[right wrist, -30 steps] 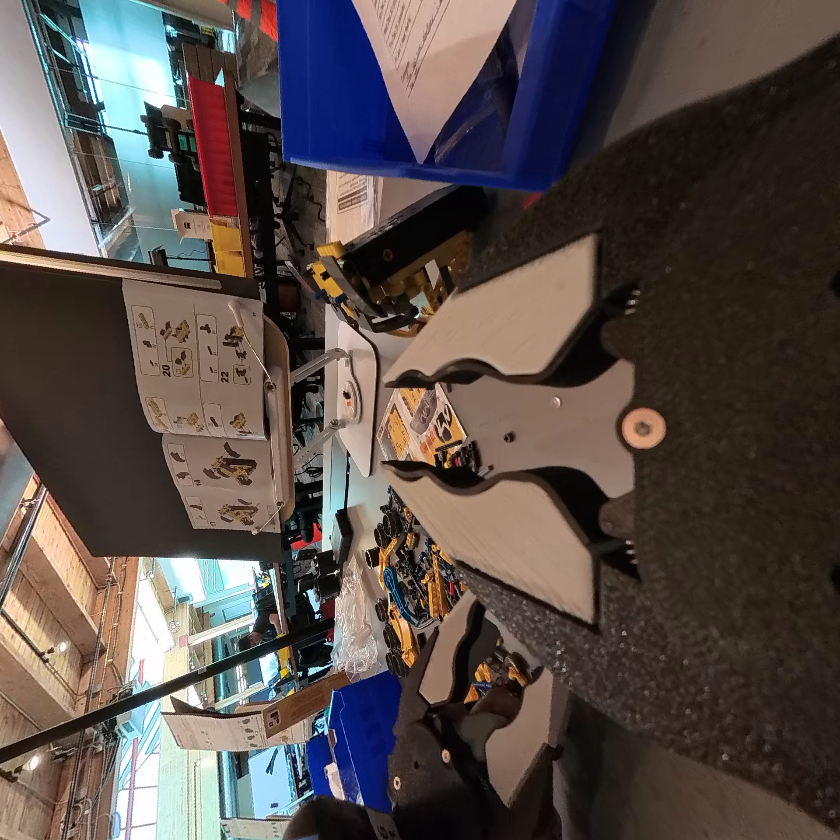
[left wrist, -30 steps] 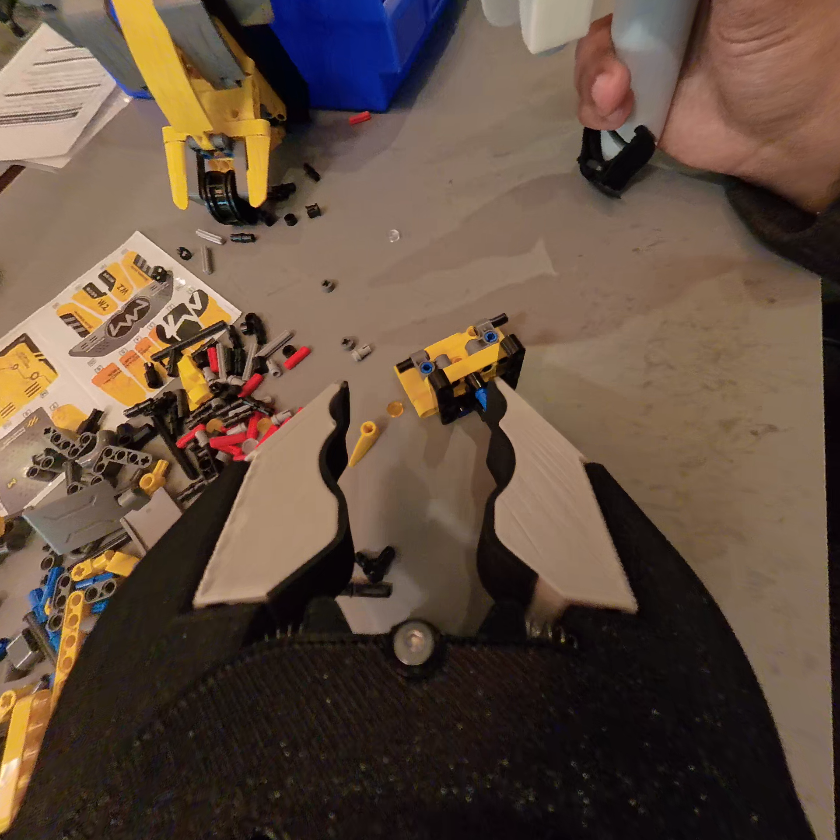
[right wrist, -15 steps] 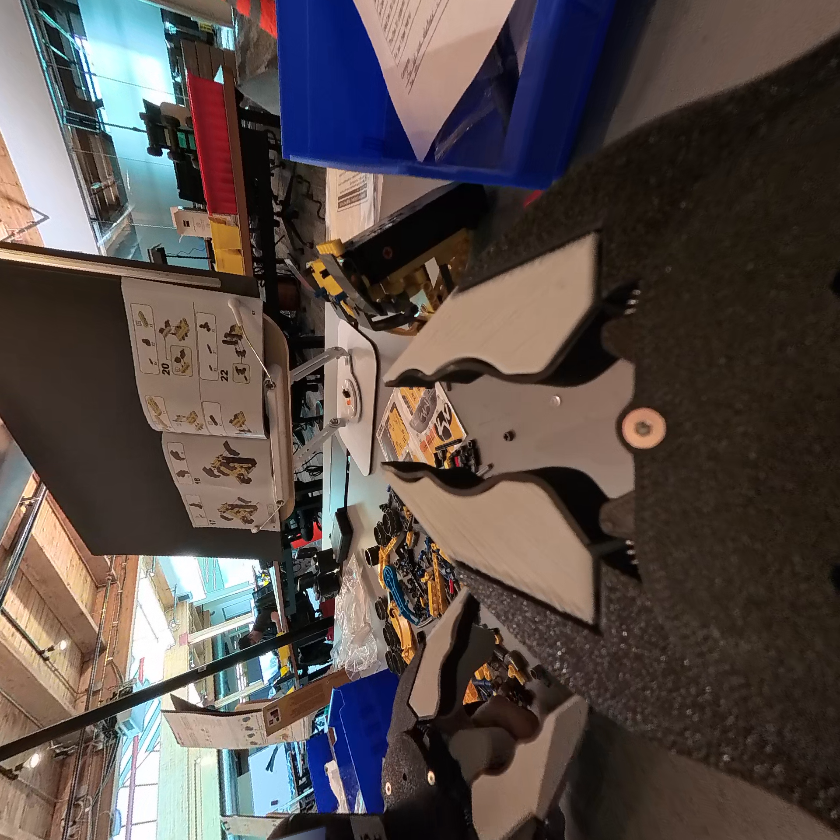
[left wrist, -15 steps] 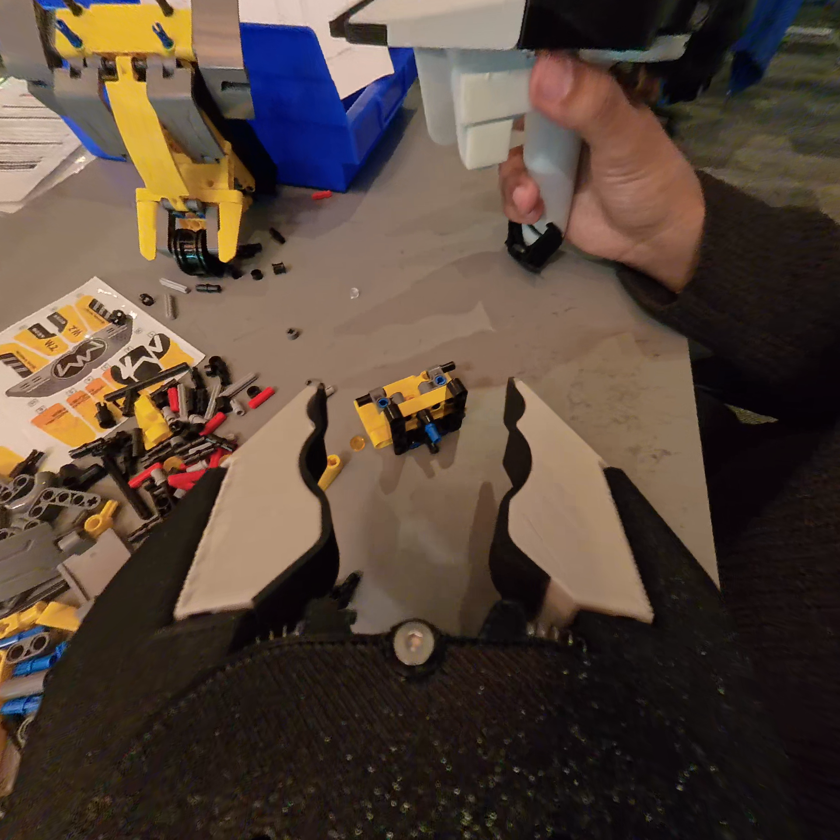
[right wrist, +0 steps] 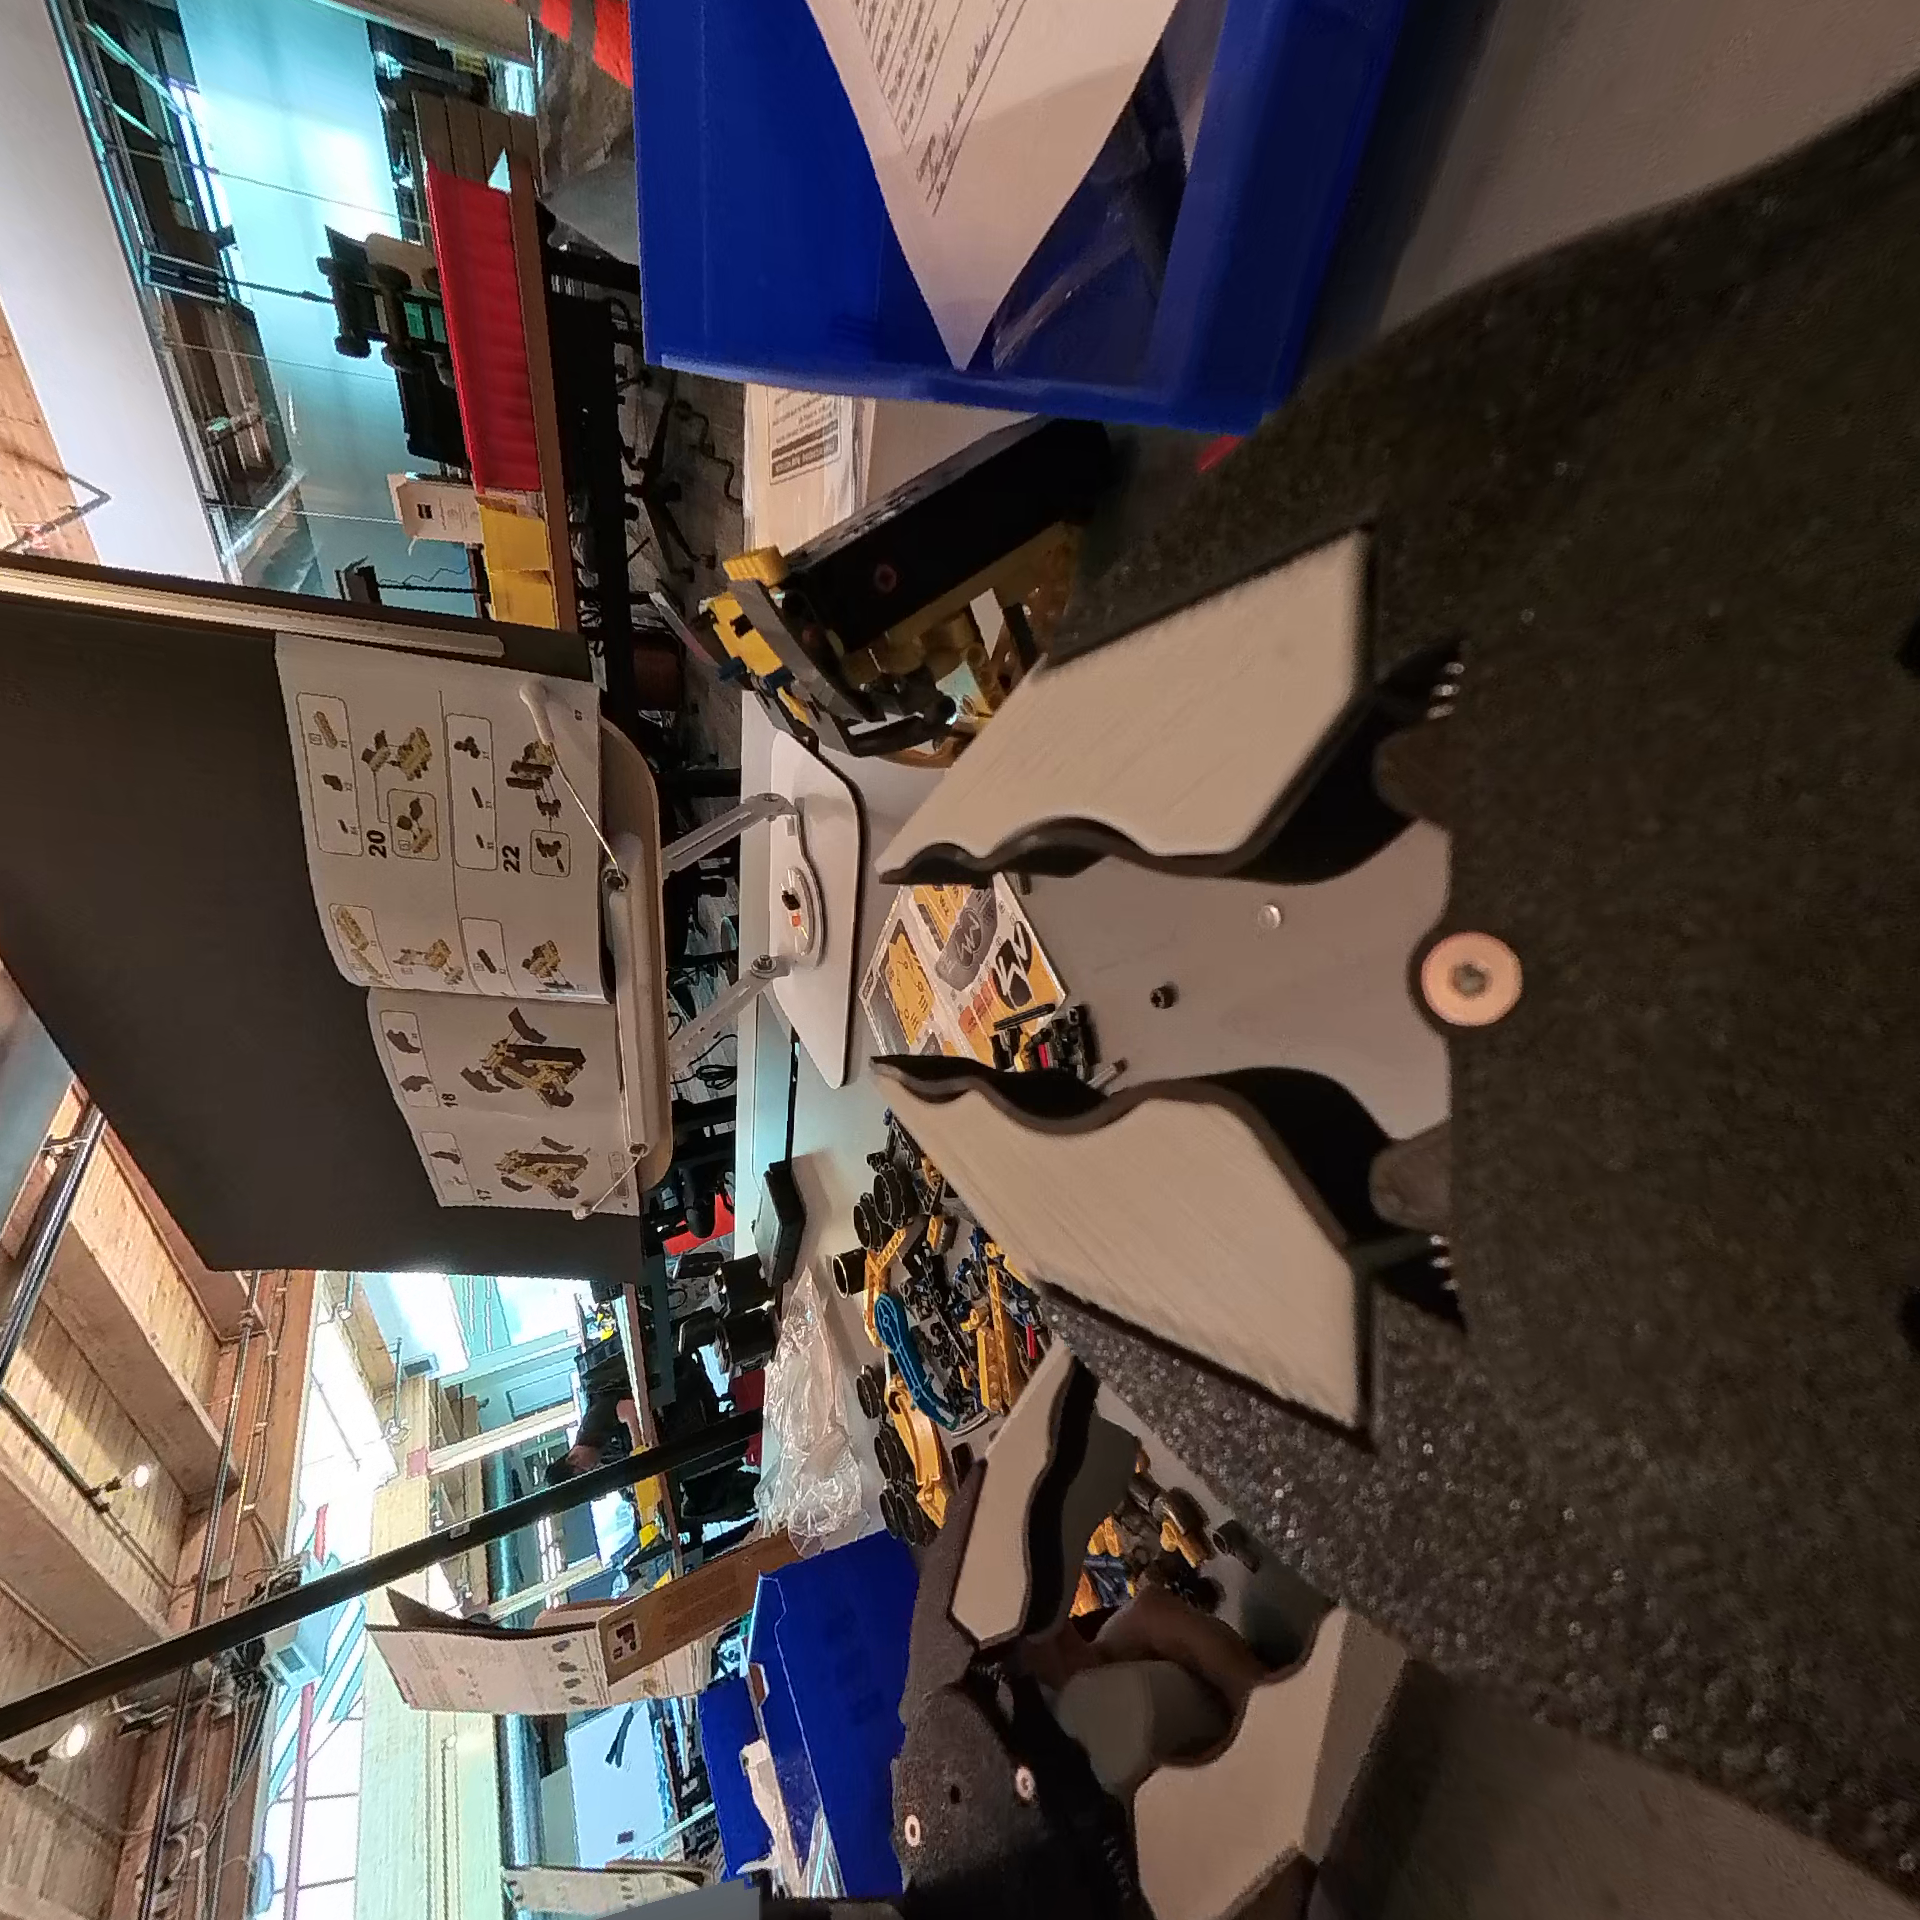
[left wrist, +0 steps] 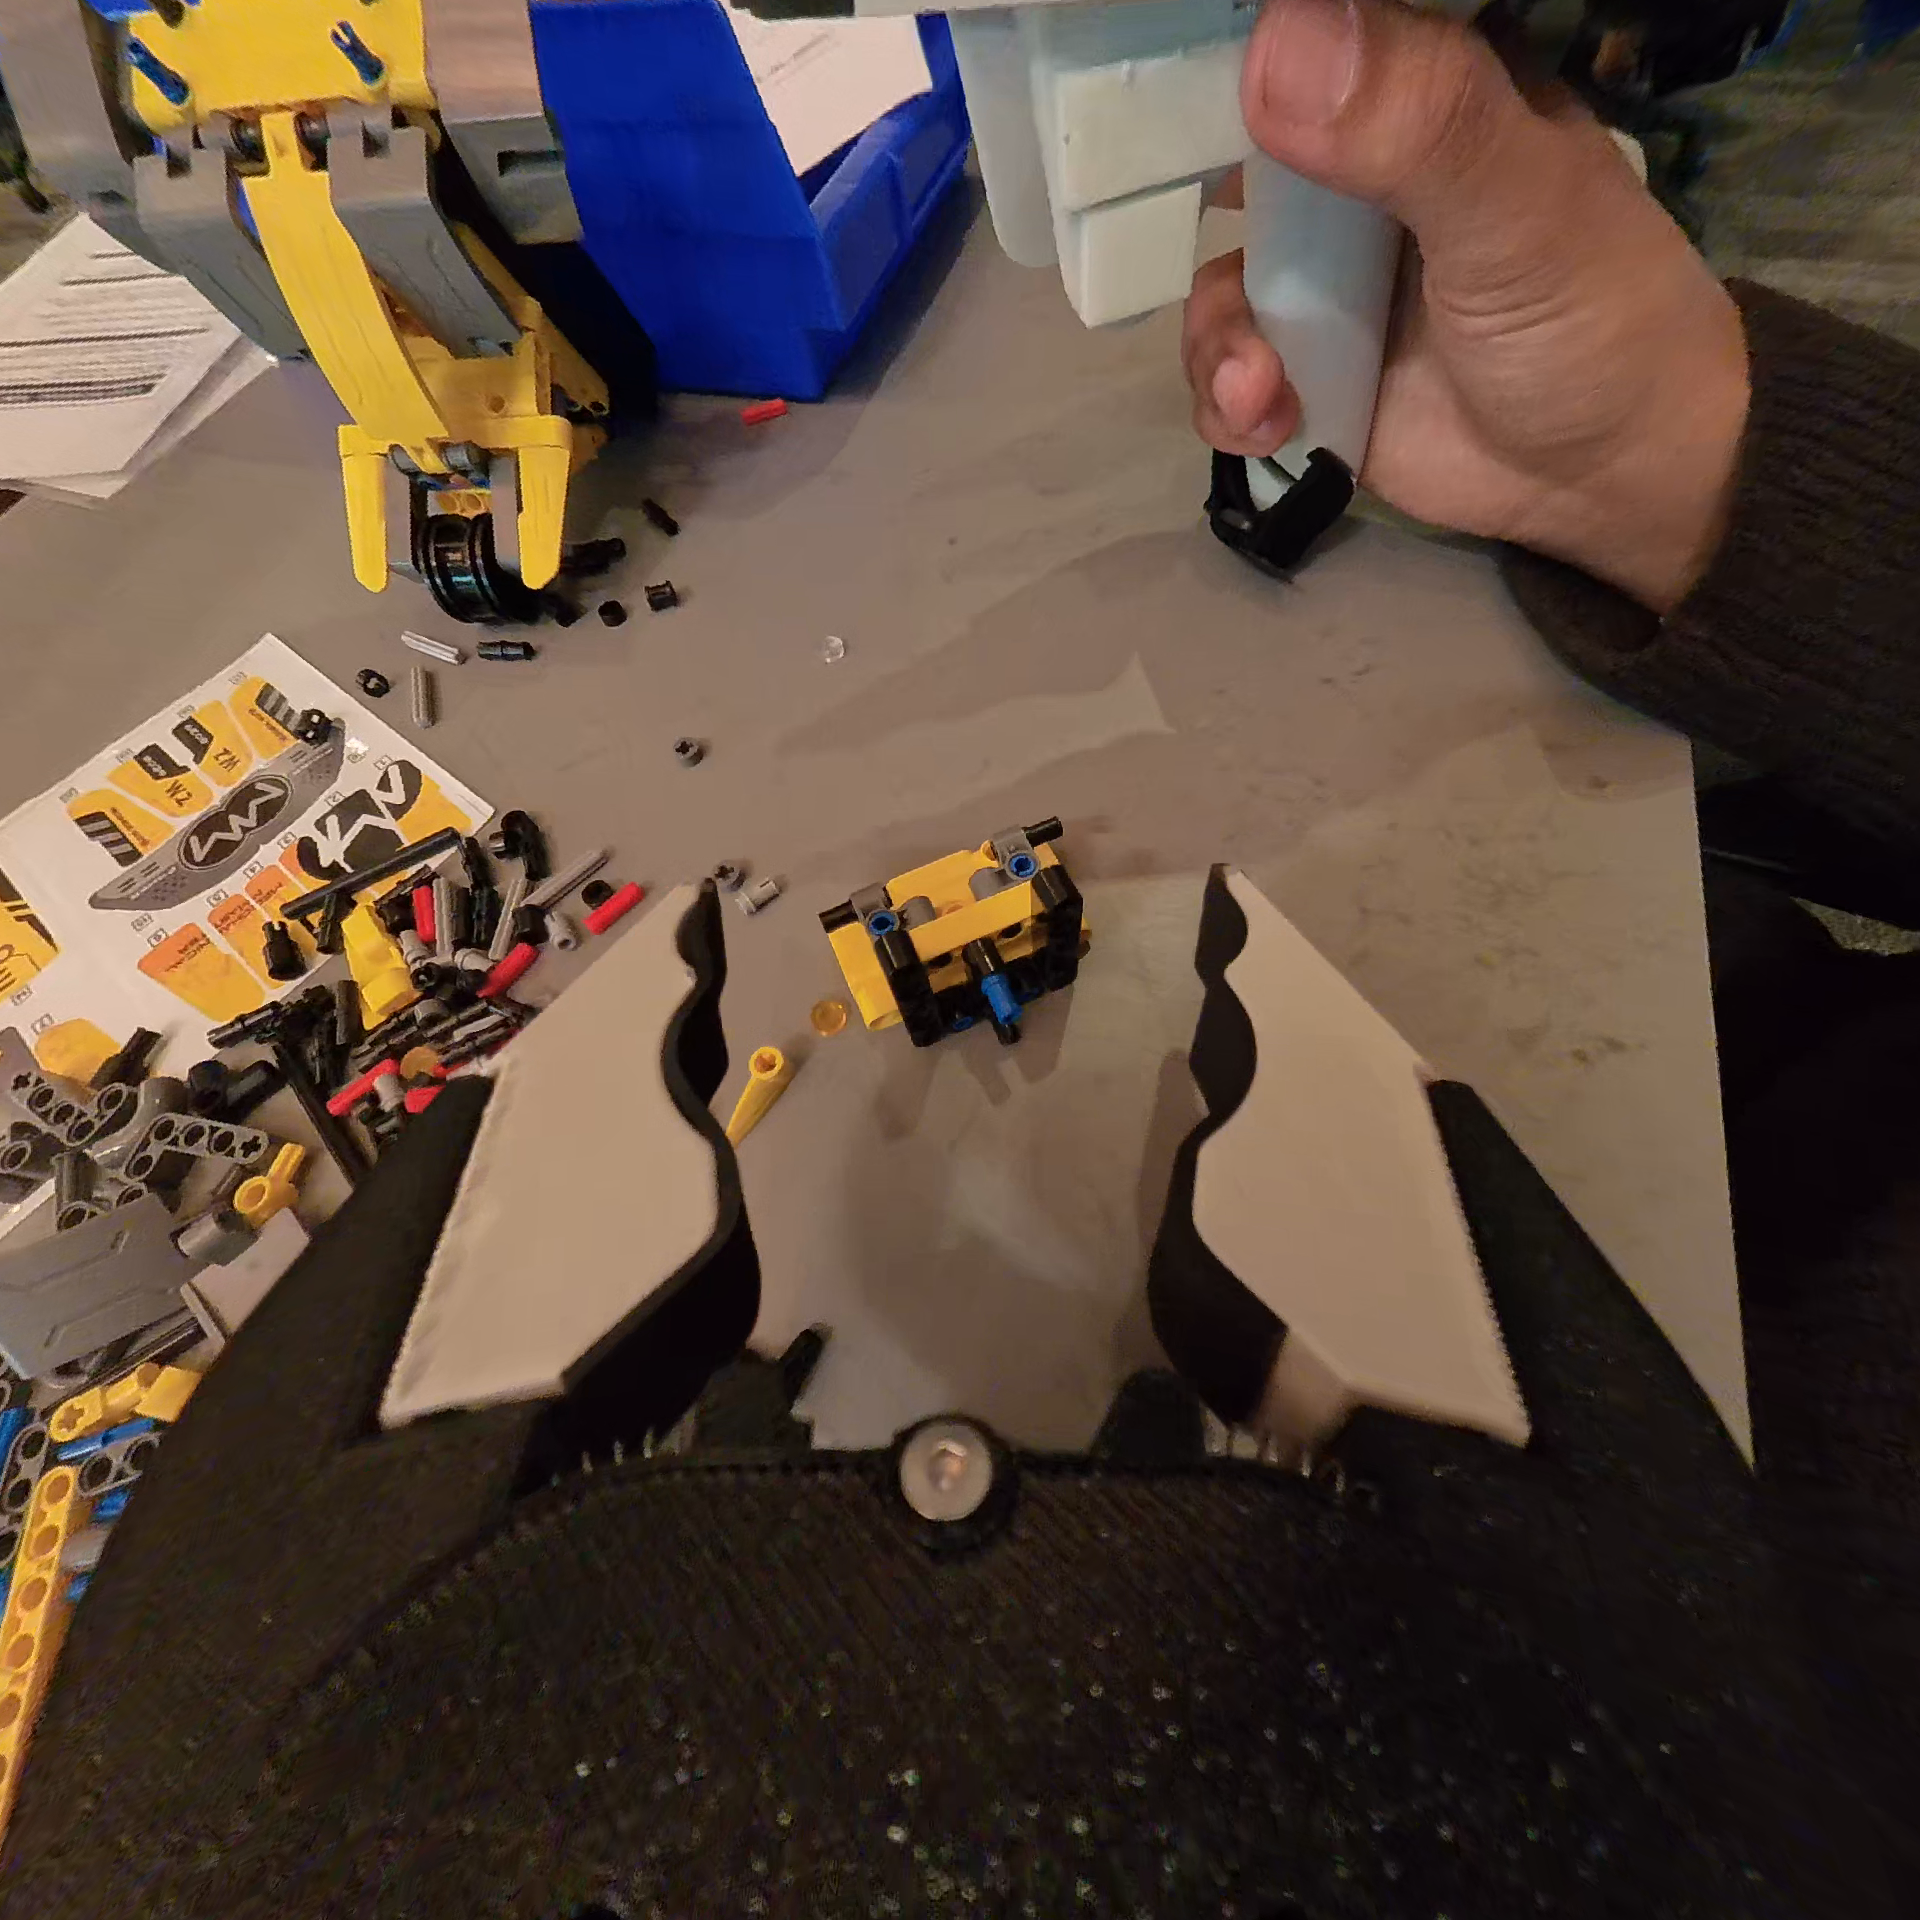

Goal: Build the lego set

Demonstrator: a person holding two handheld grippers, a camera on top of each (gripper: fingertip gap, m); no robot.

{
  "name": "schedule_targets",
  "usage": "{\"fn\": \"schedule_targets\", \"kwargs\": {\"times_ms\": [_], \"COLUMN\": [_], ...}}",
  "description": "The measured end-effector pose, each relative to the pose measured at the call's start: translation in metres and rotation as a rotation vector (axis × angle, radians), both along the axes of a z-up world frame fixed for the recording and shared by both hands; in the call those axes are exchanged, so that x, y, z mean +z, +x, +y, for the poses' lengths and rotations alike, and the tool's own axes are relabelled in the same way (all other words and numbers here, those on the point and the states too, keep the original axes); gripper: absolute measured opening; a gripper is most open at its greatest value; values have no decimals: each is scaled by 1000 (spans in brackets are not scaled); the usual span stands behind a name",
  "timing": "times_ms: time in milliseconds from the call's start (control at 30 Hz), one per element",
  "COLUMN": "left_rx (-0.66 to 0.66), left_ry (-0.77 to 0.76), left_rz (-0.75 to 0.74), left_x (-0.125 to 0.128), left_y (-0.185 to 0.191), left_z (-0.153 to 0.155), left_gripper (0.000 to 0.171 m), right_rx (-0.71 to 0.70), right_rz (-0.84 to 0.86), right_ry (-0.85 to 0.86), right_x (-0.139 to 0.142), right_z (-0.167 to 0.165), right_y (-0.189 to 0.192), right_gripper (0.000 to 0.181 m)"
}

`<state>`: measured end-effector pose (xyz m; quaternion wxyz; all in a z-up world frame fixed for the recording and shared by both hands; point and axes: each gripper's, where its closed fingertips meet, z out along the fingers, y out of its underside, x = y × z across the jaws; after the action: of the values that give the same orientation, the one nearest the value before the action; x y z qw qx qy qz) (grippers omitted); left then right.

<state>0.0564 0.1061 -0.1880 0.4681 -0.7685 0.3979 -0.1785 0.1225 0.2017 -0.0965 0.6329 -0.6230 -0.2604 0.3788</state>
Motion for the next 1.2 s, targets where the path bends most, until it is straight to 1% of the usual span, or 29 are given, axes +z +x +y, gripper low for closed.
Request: {"fn": "schedule_targets", "kwargs": {"times_ms": [200,400,867,1200], "left_rx": [8,17,5,-17], "left_ry": [-6,-12,-19,-12], "left_rz": [57,23,21,59], "left_x": [-8,-4,-4,-9], "left_y": [1,-1,-1,2], "left_z": [1,2,1,-3], "left_gripper": [84,77,72,72], "right_rx": [1,2,5,5], "right_rz": [-1,-2,-2,-3], "right_ry": [-1,-1,-1,-1], "right_x": [0,-1,-1,-1], "right_z": [0,0,-1,-1], "right_y": [0,0,-1,-1], "right_gripper": [32,32,33,33]}}
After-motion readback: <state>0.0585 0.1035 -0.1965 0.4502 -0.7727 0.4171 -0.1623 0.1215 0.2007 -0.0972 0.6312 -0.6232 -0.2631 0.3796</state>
